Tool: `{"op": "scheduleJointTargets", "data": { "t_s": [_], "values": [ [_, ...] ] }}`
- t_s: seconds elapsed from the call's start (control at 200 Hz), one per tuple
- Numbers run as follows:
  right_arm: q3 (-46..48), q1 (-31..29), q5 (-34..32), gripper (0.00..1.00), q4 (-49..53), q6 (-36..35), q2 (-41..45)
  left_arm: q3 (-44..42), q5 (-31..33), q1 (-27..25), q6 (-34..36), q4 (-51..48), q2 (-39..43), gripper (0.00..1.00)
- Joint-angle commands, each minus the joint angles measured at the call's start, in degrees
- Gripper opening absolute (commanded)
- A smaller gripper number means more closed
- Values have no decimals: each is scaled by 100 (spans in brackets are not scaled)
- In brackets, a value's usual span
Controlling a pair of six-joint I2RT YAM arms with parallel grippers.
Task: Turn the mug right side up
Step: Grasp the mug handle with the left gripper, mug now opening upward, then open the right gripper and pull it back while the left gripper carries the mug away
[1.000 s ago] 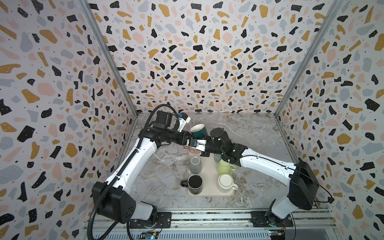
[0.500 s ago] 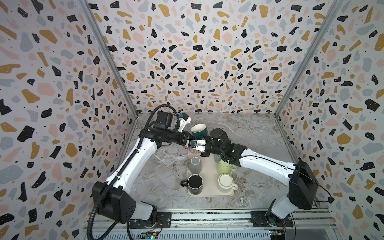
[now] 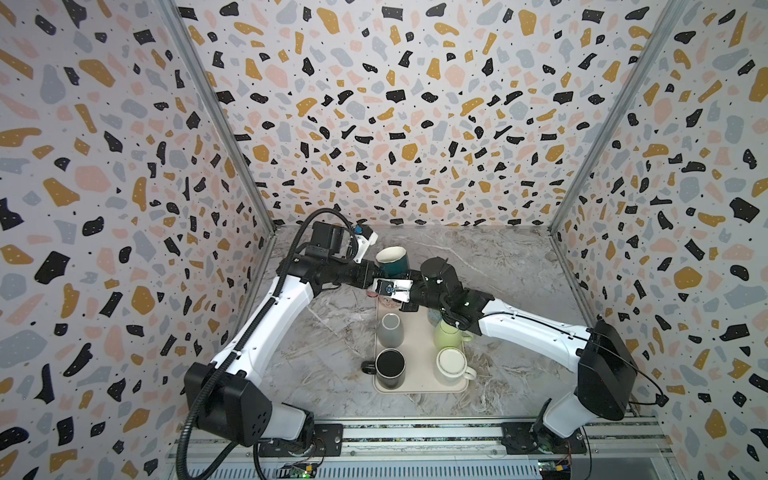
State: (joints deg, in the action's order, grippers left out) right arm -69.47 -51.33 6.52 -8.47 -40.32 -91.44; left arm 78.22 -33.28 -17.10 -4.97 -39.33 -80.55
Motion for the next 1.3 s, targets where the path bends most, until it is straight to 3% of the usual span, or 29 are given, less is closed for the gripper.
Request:
{"op": "scheduleJointTargets", "data": {
  "t_s": [0.0, 0.576, 0.766, 0.906, 1.296],
  "values": [
    [-79, 18, -223, 26, -349, -29, 337, 14, -117, -12, -104, 542, 80, 0],
    [11, 20, -920, 26, -160, 80, 669, 721, 903, 294, -237, 1231, -512, 0],
    [165, 98, -1132, 25, -195, 186, 785, 643, 1567, 392, -348, 1727, -588, 0],
    [300, 311, -1099, 24, -171, 572, 918, 493, 2232, 410, -248, 1995, -693, 0],
    [1200, 1070, -258, 24, -426, 2046, 1660, -856, 3047, 421, -226, 3977, -778, 0]
  ]
}}
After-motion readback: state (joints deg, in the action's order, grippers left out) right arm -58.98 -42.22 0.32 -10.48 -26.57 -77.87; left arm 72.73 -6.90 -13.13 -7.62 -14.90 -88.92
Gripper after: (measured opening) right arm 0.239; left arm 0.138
